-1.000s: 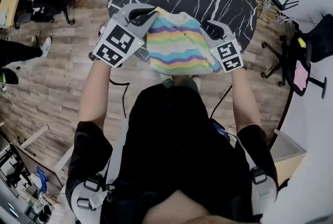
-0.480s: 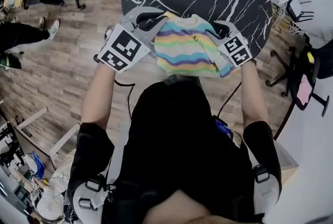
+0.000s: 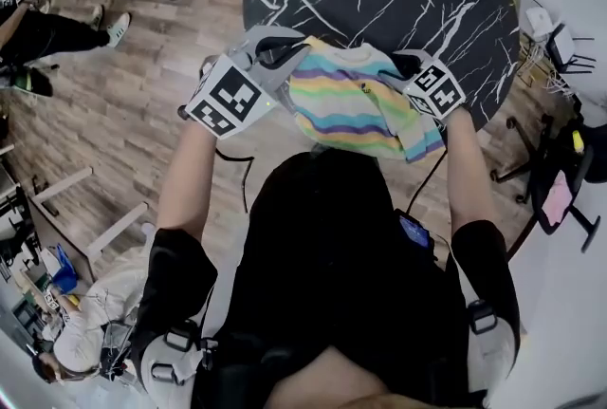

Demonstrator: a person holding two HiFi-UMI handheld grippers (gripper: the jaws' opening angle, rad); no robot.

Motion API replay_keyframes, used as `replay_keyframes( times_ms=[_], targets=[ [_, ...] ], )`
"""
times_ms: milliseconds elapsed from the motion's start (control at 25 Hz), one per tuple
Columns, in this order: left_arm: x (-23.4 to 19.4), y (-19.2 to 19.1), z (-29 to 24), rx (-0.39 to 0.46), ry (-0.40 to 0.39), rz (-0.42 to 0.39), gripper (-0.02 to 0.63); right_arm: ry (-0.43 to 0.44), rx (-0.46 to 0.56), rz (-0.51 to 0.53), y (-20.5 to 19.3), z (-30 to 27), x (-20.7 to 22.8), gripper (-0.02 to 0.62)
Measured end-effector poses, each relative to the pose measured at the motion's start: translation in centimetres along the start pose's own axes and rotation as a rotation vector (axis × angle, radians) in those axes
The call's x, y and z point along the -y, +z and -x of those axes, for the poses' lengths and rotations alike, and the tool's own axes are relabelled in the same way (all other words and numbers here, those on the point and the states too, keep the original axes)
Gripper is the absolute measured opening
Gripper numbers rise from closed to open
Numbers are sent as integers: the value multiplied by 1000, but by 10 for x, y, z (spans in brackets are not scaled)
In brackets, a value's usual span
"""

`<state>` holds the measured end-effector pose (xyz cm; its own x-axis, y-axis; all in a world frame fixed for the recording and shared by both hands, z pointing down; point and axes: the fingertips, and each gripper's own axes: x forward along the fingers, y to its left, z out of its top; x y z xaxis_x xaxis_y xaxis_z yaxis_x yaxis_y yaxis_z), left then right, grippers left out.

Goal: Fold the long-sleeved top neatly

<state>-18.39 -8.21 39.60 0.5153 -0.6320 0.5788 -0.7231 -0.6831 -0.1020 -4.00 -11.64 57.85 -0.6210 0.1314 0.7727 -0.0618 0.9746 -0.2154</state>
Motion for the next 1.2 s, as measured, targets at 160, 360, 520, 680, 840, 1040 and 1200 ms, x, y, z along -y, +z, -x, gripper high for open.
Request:
replay_keyframes(
  times_ms=[160, 360, 520, 680, 840, 1040, 1200],
  targets=[
    [-5, -12, -3, -22, 11, 28, 21, 28, -32, 30, -4, -7, -6, 152],
    [-10, -22, -7, -30, 17, 54, 21, -54, -16, 74, -3, 13, -1, 18],
    [-14, -27, -10, -34, 15, 50, 21, -184, 45, 54, 0, 48, 9, 14],
    [-10, -24, -10, -4, 5, 52, 22, -288, 124, 29, 6, 90, -4, 12],
    [-2, -13, -5, 51, -3, 73, 23, -424, 205, 38, 9, 129, -26, 12],
    [14, 6, 7, 93, 0, 80, 23, -611, 302, 48, 12, 169, -53, 12],
    [29, 21, 21, 88, 22, 55, 23, -732, 333, 73, 11, 191, -71, 14]
  ],
)
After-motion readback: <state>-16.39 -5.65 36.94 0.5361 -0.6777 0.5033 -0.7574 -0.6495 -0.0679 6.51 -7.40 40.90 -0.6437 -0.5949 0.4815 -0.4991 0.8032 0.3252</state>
